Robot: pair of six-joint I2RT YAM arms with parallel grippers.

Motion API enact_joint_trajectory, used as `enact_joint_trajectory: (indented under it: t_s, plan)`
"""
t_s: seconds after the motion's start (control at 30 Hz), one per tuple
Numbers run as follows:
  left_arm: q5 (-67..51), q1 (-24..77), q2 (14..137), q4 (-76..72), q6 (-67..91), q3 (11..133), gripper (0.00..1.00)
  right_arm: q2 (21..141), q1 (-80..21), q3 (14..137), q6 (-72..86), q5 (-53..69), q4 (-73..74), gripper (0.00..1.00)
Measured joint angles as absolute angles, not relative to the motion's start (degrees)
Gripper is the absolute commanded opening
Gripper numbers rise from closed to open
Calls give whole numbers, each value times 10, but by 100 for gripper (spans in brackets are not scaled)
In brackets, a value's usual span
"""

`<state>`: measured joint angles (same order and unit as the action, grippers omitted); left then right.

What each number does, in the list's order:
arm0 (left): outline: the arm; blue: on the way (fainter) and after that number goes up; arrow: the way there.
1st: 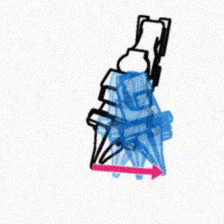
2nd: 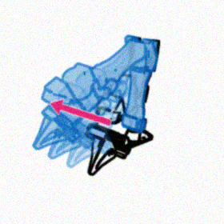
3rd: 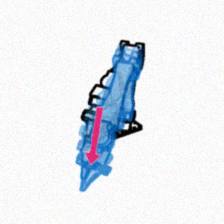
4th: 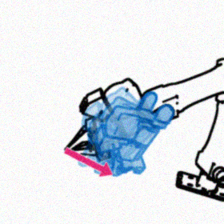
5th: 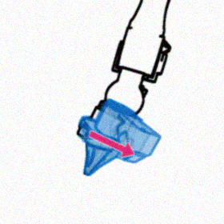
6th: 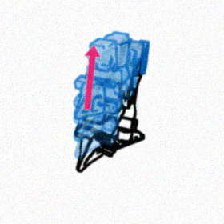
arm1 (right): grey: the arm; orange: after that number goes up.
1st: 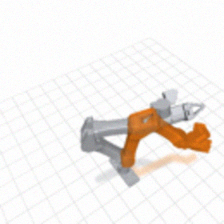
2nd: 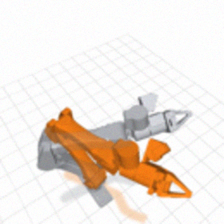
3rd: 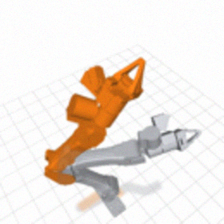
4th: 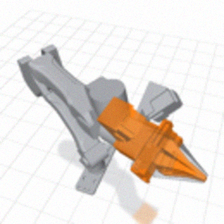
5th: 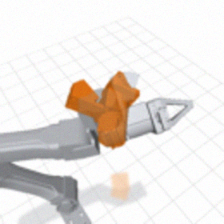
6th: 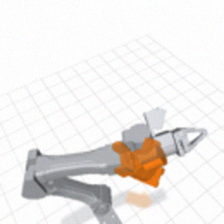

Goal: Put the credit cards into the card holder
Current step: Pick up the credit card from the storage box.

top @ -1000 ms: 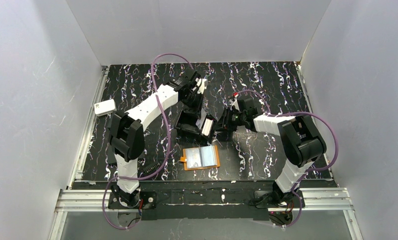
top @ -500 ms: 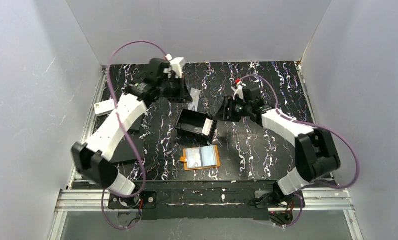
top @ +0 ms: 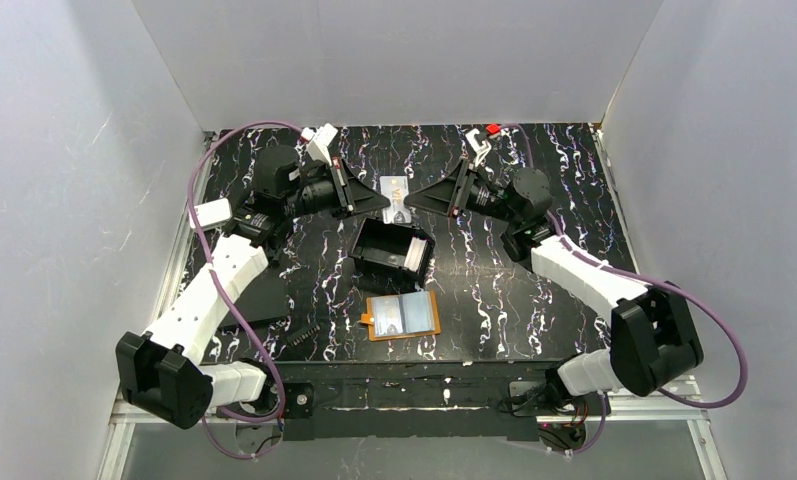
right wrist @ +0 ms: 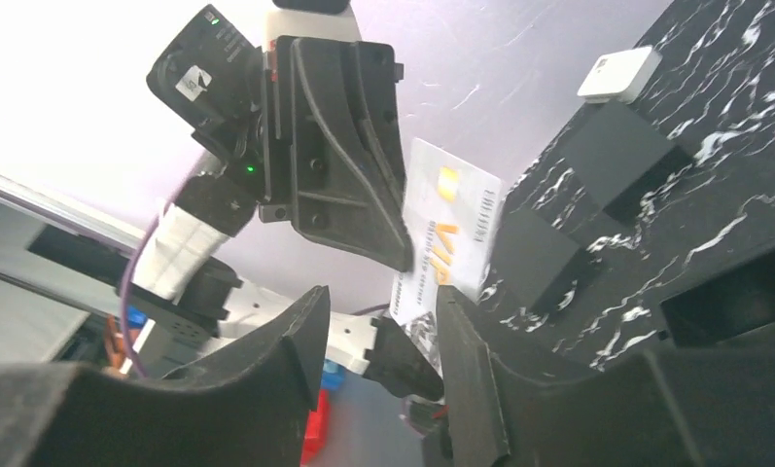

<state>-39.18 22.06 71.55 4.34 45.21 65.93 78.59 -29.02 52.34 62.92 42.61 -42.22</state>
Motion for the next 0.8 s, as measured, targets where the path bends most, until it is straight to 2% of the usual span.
enact_joint_trajectory:
  t_s: [0.13, 0.23, 0.37, 0.47, 0.63, 0.8]
  plan:
    - [-406, 219, 708, 1, 484, 648, 0, 809, -294, 491, 722, 423, -516, 39]
    - [-415, 215, 689, -20, 500, 633, 0, 811, -302, 481, 762, 419, -566, 46]
    - [-412, 213, 677, -12, 493, 625, 0, 773, -303, 486, 684, 396, -452, 48]
    - [-423, 215, 671, -10, 489, 625, 0, 762, -303, 495, 649, 382, -402, 45]
    - [-436, 215, 667, -17, 494, 625, 0, 771, -309, 496, 654, 383, -409, 39]
    - [-443, 215, 667, -18, 500, 623, 0, 777, -312, 496, 691, 381, -462, 20]
